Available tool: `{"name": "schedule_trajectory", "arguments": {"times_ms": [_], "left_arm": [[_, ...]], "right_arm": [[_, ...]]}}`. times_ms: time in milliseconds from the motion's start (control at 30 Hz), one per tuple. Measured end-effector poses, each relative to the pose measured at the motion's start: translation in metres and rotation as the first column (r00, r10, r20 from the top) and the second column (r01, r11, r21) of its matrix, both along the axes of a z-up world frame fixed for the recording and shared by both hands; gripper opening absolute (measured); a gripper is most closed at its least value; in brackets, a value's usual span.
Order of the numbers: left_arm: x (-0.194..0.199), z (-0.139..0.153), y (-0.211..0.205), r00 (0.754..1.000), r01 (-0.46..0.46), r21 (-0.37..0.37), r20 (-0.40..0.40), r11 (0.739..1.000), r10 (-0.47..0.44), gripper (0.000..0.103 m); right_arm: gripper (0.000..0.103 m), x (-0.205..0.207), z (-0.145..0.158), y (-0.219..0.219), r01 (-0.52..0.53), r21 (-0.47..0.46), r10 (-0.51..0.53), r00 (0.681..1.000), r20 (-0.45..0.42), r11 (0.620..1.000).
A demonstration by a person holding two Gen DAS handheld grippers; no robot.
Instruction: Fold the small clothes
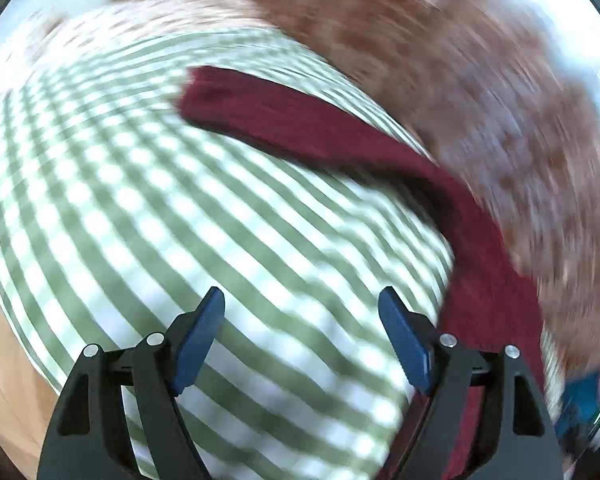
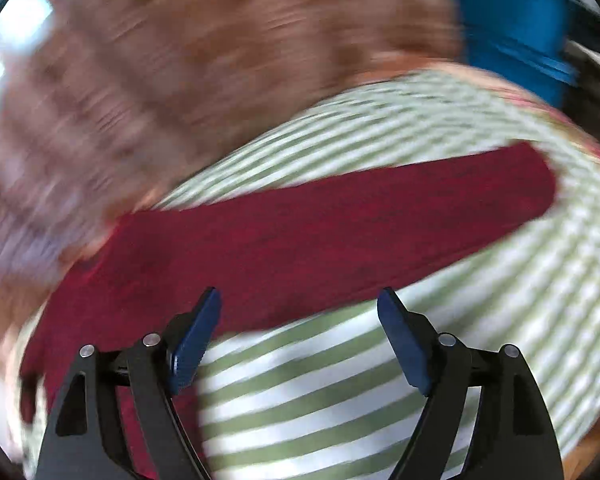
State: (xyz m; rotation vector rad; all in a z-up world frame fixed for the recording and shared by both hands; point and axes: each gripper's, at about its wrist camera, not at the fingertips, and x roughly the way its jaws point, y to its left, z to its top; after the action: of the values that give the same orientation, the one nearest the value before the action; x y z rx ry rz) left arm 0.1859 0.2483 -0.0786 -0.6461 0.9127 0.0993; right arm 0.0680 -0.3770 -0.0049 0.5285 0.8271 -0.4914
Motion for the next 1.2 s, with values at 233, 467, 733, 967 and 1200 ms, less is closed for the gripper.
{"name": "schedule_trajectory", "arguments": {"times_ms": [233, 467, 733, 967, 1200], "left_arm": [[0.045, -0.006, 0.084, 0.989, -0.149, -0.004, 0.021, 0.989, 0.149, 0.072], [0.111, -0.027, 0.097, 0.986, -0.160, 0.077, -0.043, 0.984, 0.164, 0.057], [0.162, -0.007, 0.102, 0.990, -0.137, 0.256, -0.007, 0.957, 0.144, 0.009], [0.207, -0.006, 0.096, 0.982, -0.149, 0.459, -0.033, 0.876, 0.184, 0.014], [0.173, 0.000, 0.078, 0.981, -0.180, 0.387, 0.004, 0.904, 0.193, 0.039]], "right_arm": [[0.079, 0.071, -0.035, 0.168, -0.461, 0.071, 0.463, 0.886, -0.023, 0.885], [0.082, 0.082, -0.059, 0.226, -0.567, -0.021, 0.563, 0.821, -0.089, 0.823], [0.089, 0.086, -0.071, 0.232, -0.572, -0.082, 0.564, 0.819, -0.107, 0.816], [0.091, 0.087, -0.075, 0.233, -0.576, -0.094, 0.565, 0.816, -0.121, 0.812], [0.093, 0.088, -0.077, 0.234, -0.575, -0.092, 0.564, 0.817, -0.118, 0.813]]}}
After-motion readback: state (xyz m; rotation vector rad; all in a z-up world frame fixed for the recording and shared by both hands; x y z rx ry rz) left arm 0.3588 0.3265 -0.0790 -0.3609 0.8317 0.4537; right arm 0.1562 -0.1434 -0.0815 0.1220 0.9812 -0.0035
